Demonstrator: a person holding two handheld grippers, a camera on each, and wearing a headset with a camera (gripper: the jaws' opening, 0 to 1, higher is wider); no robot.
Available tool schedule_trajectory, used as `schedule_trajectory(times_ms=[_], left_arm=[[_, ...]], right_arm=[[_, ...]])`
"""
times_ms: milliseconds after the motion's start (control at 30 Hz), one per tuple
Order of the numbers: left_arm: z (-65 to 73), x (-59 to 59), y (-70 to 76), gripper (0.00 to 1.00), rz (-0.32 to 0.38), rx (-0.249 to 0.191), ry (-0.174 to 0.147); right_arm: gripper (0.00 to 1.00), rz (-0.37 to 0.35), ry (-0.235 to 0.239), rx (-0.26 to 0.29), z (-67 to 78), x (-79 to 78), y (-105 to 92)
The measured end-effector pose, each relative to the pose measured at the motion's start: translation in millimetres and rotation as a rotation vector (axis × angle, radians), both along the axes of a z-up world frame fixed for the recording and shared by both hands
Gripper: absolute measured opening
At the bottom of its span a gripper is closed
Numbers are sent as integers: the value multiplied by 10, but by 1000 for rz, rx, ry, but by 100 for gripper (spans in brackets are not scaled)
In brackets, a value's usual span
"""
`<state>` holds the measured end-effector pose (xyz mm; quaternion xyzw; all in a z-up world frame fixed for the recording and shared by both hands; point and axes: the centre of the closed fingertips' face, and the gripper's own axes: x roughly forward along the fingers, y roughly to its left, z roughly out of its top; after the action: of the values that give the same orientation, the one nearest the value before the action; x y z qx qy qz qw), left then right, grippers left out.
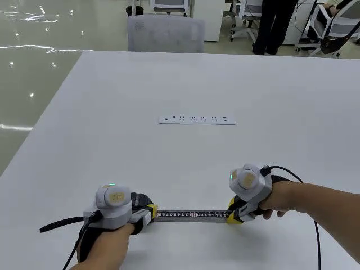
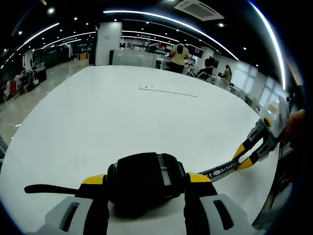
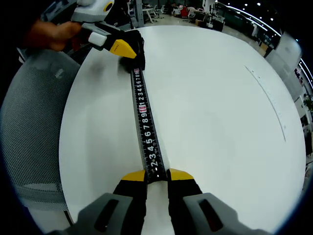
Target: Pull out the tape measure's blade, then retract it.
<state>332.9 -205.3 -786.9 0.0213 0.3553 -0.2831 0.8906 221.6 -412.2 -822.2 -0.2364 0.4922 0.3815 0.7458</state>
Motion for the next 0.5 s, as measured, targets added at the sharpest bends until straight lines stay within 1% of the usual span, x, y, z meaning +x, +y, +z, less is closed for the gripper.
schedule_trajectory(times_ms=[200, 500], left_arm=[[-2, 3, -1, 59, -1, -1, 2], [-2, 9, 0, 59, 0, -5, 7]], right_arm=[[14, -17, -6, 11, -1, 23, 27], [14, -9, -16, 8, 3, 47, 82]])
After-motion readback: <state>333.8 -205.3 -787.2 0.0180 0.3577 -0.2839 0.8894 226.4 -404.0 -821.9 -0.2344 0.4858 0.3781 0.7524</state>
